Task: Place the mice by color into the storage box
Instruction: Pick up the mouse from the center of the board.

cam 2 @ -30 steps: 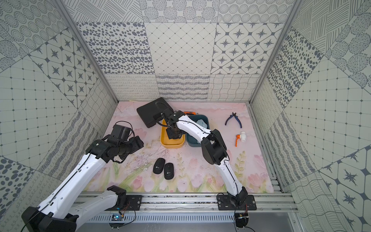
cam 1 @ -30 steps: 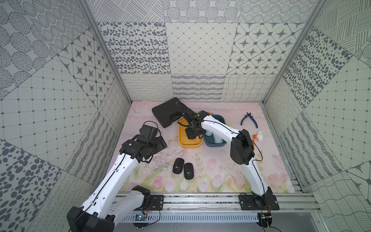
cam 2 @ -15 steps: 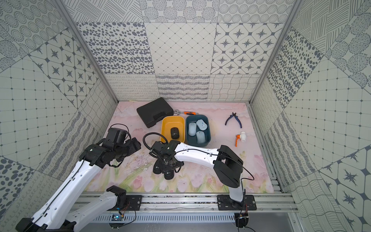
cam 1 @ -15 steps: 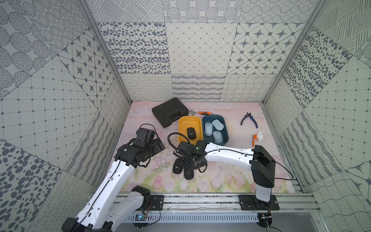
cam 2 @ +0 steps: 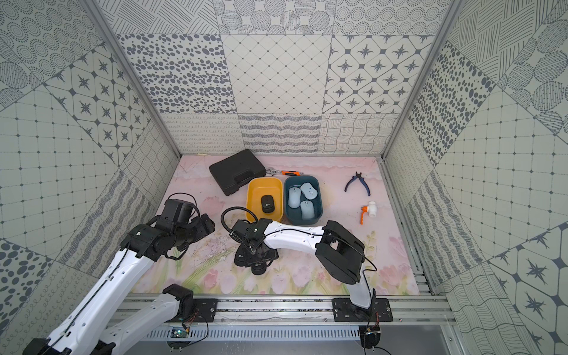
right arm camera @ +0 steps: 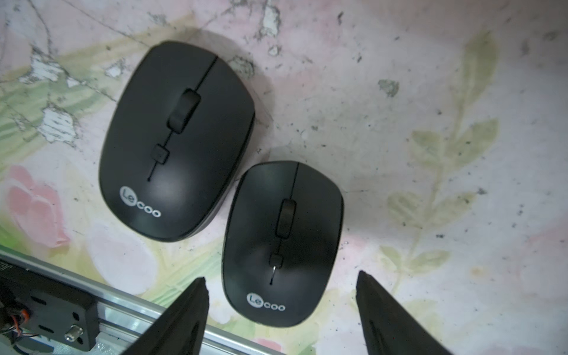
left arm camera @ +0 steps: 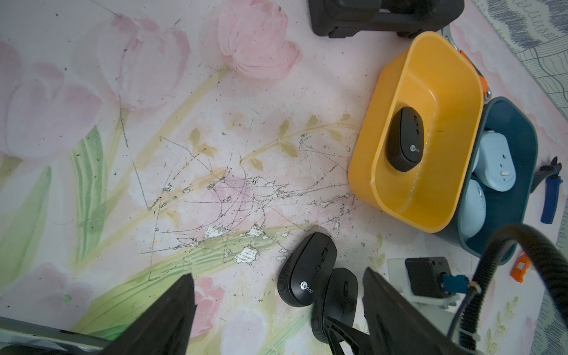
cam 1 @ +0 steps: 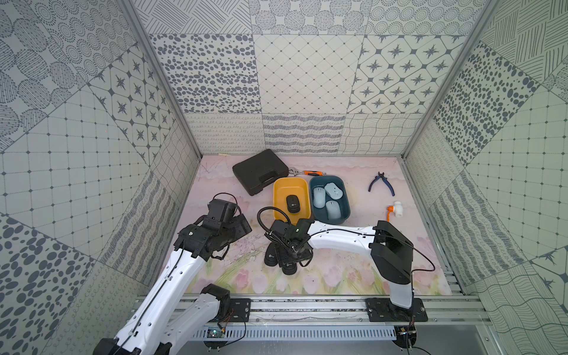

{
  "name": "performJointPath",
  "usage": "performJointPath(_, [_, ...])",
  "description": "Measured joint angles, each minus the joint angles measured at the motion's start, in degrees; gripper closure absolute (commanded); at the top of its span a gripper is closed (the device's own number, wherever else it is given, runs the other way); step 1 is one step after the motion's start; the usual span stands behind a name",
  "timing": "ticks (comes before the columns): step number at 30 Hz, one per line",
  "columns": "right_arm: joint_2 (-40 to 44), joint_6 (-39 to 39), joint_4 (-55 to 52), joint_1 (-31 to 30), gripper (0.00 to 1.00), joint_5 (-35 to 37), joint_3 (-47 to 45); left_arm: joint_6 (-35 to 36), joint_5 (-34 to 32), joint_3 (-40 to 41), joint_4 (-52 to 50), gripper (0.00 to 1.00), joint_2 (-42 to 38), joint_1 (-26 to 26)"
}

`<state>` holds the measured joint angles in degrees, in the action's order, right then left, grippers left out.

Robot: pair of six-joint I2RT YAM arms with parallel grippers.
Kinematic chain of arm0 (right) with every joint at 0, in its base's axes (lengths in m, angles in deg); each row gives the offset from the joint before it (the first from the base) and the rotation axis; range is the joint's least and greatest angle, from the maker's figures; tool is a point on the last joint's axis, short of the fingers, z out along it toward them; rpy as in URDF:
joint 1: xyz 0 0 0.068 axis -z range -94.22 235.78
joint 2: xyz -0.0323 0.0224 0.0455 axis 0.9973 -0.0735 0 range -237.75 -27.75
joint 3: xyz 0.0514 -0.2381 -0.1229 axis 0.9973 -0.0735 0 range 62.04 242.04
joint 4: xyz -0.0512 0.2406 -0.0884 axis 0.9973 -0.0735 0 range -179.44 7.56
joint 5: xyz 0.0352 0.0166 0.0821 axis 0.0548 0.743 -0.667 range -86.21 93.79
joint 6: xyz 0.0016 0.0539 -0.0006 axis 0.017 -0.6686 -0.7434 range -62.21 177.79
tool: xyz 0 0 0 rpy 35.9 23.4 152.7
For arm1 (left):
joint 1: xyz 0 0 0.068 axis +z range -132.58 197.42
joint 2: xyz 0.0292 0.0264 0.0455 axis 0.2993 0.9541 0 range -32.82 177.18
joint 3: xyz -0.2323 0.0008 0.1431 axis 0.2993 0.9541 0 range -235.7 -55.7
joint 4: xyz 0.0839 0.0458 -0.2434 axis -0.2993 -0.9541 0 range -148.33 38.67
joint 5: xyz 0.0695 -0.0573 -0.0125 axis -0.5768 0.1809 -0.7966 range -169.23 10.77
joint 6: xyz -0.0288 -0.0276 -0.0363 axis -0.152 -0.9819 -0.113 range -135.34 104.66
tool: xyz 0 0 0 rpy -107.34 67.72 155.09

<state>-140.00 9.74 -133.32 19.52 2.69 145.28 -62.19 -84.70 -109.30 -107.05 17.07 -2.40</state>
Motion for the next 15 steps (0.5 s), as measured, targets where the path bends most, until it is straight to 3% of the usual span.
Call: performJointPath(15, [-4.2, -1.29, 1.55, 0.0, 0.21, -0.17, 0.46, 0.5, -0.07, 0.79, -0.17, 0.11, -0.63, 0.0])
